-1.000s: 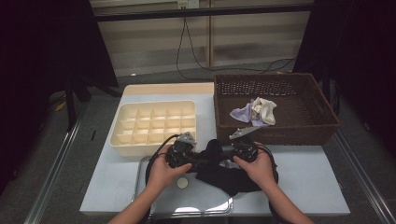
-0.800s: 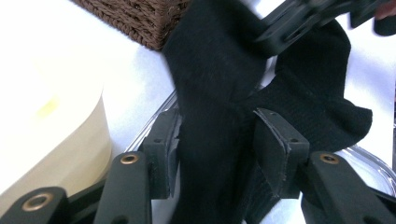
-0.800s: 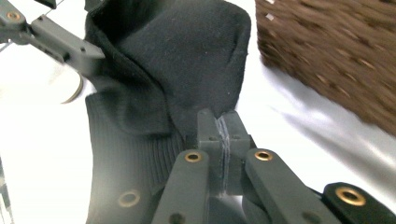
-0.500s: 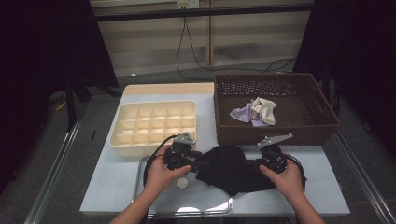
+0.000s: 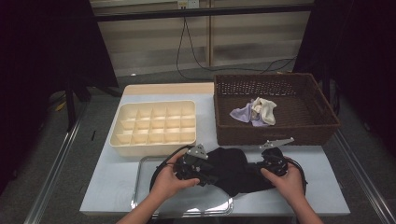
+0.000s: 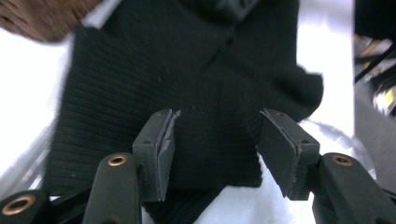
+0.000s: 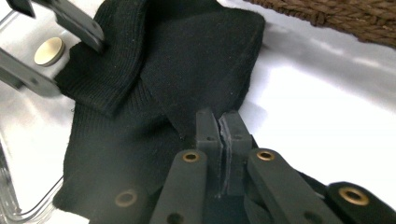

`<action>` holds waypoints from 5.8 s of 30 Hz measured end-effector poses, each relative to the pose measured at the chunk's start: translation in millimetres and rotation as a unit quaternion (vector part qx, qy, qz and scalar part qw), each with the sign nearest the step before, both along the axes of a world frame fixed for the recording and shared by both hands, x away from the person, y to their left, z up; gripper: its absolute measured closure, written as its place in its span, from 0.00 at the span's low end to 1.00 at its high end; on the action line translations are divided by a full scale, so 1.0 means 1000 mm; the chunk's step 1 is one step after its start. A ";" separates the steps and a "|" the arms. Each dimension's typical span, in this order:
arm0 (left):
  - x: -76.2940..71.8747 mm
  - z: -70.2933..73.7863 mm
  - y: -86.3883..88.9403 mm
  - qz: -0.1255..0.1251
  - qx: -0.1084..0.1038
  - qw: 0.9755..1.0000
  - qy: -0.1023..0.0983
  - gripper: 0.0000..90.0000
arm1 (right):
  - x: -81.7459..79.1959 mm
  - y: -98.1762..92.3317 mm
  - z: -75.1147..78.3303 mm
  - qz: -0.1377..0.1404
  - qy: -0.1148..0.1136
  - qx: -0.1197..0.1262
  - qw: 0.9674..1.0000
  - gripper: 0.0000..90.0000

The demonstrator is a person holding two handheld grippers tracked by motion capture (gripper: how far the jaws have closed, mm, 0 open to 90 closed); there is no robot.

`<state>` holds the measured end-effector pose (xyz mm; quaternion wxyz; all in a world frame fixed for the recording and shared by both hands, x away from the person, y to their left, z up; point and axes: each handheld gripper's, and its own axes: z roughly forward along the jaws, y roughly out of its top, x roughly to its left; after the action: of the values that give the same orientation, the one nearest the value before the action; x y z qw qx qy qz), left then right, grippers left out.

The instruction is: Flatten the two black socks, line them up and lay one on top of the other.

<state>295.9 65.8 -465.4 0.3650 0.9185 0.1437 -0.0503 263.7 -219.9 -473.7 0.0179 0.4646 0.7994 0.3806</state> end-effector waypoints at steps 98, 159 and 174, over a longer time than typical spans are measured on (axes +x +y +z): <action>0.040 0.036 0.053 0.150 -0.045 0.987 0.021 0.73 | 0.003 0.013 0.007 0.054 -0.043 -0.037 0.997 0.95; 0.028 0.002 0.042 0.116 0.015 0.993 0.032 0.61 | 0.005 0.019 -0.001 0.055 -0.061 -0.065 0.995 0.72; 0.029 0.007 0.032 0.125 0.072 0.989 0.015 0.99 | 0.006 0.022 -0.001 0.053 -0.046 -0.061 0.996 0.96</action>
<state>325.0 97.5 -458.5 0.2993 0.9163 0.2659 -0.0080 269.5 -198.3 -474.9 0.0626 0.4015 0.8428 0.3530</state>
